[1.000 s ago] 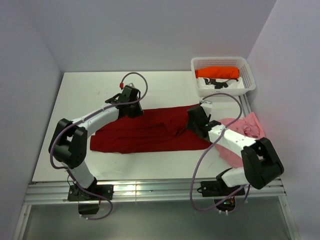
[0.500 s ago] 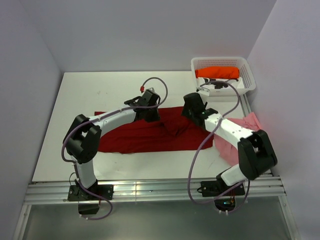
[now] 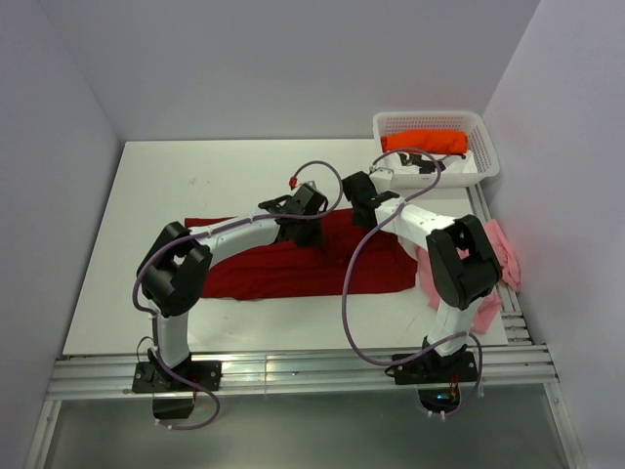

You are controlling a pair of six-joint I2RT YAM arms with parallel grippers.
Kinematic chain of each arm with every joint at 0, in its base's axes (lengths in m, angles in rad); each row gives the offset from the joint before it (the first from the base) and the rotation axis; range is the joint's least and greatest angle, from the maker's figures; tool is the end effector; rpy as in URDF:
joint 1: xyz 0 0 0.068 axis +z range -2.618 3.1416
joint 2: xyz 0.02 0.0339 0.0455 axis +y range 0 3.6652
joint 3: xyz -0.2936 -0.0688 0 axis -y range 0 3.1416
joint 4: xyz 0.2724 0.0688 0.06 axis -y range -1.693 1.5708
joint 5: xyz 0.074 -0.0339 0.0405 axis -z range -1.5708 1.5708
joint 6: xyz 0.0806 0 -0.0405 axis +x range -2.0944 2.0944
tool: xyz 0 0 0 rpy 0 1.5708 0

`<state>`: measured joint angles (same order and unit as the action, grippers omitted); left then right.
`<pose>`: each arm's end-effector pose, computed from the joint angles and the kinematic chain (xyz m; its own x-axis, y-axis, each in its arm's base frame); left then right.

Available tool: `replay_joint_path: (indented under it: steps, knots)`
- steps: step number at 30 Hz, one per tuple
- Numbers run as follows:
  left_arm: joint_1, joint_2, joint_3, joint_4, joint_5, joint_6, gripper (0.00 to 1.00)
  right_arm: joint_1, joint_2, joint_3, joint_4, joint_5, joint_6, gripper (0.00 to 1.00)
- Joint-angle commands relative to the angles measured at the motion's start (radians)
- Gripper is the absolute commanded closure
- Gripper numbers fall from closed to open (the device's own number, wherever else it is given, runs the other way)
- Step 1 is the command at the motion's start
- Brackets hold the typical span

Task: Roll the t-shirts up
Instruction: Fold the tshirt

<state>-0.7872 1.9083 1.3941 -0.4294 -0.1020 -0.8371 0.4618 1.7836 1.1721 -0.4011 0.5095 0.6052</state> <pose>0.3407 -0.3303 0.1840 -0.8747 -0.1689 -0.4542 0.0192 0.9245 -0.3807 0.3899 0.1501 0.1708 -0.7142 0.1993 -0.6710 0.3023 0.9524 -0.0389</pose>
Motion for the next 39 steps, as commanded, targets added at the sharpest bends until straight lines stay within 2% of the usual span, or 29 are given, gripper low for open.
replay_joint_path:
  steps: [1, 2, 4, 7, 8, 10, 21, 24, 25, 30, 31, 33, 34, 39]
  knots:
    - [-0.003, 0.001, 0.039, 0.007, -0.018, -0.016, 0.71, -0.005, -0.039, -0.009, -0.021, 0.077, -0.005, 0.50]
    - [-0.004, 0.001, 0.039, 0.006, -0.018, -0.016, 0.71, -0.005, -0.047, -0.018, -0.019, 0.073, -0.007, 0.56]
    - [-0.003, 0.005, 0.039, 0.003, -0.022, -0.013, 0.71, -0.006, -0.076, -0.052, -0.010, 0.064, -0.010, 0.61]
    - [-0.003, 0.001, 0.036, -0.002, -0.033, -0.010, 0.71, -0.006, -0.115, -0.097, 0.002, 0.054, -0.015, 0.81]
    - [-0.003, 0.001, 0.034, -0.003, -0.036, -0.008, 0.71, -0.005, -0.122, -0.106, -0.001, 0.052, -0.012, 0.97]
    - [-0.004, 0.000, 0.033, -0.005, -0.036, -0.008, 0.71, -0.006, -0.150, -0.130, -0.005, 0.053, -0.009, 1.00]
    - [-0.018, -0.020, 0.029, 0.001, 0.033, 0.012, 0.71, -0.006, -0.378, -0.311, 0.016, -0.057, 0.022, 1.00]
    - [-0.032, -0.028, 0.026, -0.005, 0.050, 0.016, 0.71, -0.006, -0.441, -0.394, 0.044, -0.084, 0.018, 0.93]
    - [-0.037, -0.034, 0.025, -0.008, 0.051, 0.018, 0.71, -0.006, -0.457, -0.417, 0.050, -0.089, 0.019, 0.88]
    - [-0.063, -0.035, 0.037, -0.020, 0.058, 0.018, 0.71, -0.009, -0.573, -0.521, 0.042, -0.126, 0.039, 0.79]
    - [-0.067, -0.034, 0.042, -0.020, 0.065, 0.020, 0.71, -0.009, -0.593, -0.529, 0.041, -0.138, 0.044, 0.65]
    - [-0.079, -0.026, 0.058, -0.029, 0.071, 0.021, 0.71, -0.009, -0.625, -0.540, 0.033, -0.150, 0.061, 0.46]
    - [-0.084, -0.023, 0.062, -0.032, 0.082, 0.021, 0.71, -0.009, -0.657, -0.542, 0.031, -0.155, 0.062, 0.43]
    - [-0.096, -0.020, 0.045, -0.034, 0.094, -0.023, 0.70, -0.029, -0.722, -0.522, 0.022, -0.175, 0.090, 0.43]
